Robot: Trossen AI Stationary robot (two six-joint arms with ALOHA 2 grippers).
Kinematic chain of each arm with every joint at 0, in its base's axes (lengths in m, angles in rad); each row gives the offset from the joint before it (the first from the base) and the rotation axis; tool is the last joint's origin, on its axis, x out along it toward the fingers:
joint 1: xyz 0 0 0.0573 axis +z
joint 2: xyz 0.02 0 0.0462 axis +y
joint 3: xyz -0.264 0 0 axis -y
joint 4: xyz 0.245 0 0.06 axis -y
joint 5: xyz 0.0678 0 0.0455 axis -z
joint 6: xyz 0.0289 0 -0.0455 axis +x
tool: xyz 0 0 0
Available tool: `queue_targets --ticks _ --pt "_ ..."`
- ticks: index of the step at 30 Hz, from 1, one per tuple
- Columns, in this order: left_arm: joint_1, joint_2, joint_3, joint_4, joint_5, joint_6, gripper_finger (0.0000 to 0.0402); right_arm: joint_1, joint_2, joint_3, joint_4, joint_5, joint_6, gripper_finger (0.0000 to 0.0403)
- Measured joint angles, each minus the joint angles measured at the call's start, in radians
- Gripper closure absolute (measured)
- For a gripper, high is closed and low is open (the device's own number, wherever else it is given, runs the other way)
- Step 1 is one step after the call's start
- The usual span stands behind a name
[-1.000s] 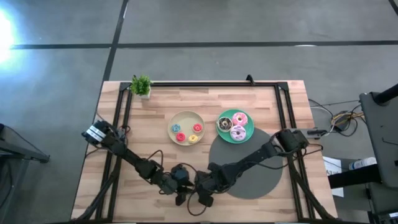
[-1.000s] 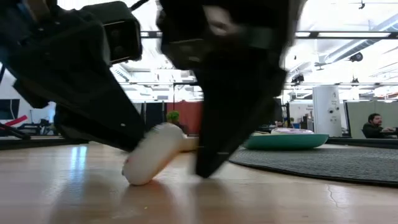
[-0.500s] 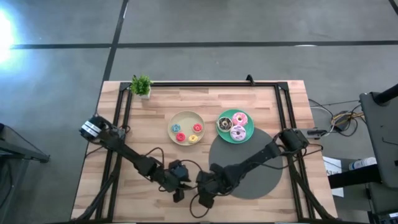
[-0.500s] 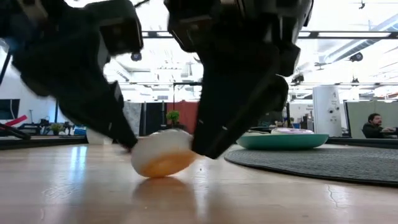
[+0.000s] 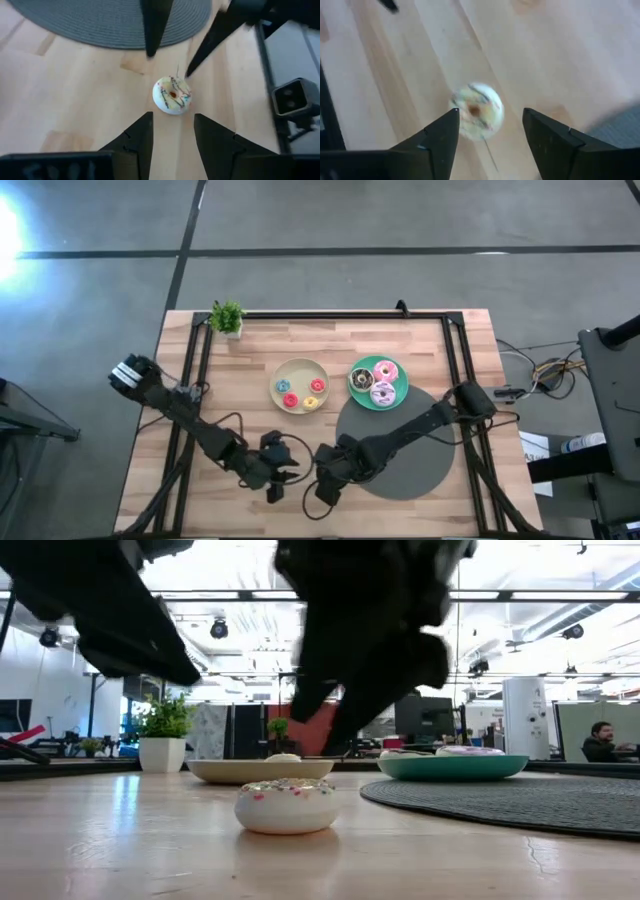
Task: Pick & Place donuts
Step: Put the small white donut on the white plate
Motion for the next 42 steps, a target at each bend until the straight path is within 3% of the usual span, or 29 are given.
queue_targets --ticks 12,23,28,36,42 --pt "-0.037 -0.230 -0.211 -0.036 -0.037 -0.130 0.0284 -0.024 0.052 0.000 0.053 -0.027 -0.071 0.0191" --pt "-0.043 -0.454 -0.334 -0.032 -0.040 -0.138 0.0284 -0.024 0.108 0.003 0.098 -0.054 -0.081 0.0206" --pt "-0.043 -0.532 -0.366 -0.040 -0.040 -0.148 0.0284 -0.037 0.109 0.010 0.099 -0.068 -0.094 0.0249" --pt "-0.043 -0.652 -0.381 -0.121 -0.073 -0.147 0.0284 -0.104 0.113 0.061 0.093 -0.075 -0.104 0.0374" --pt "-0.043 -0.764 -0.380 -0.188 -0.074 -0.147 0.0284 -0.220 0.087 0.140 0.017 -0.021 -0.137 0.0387"
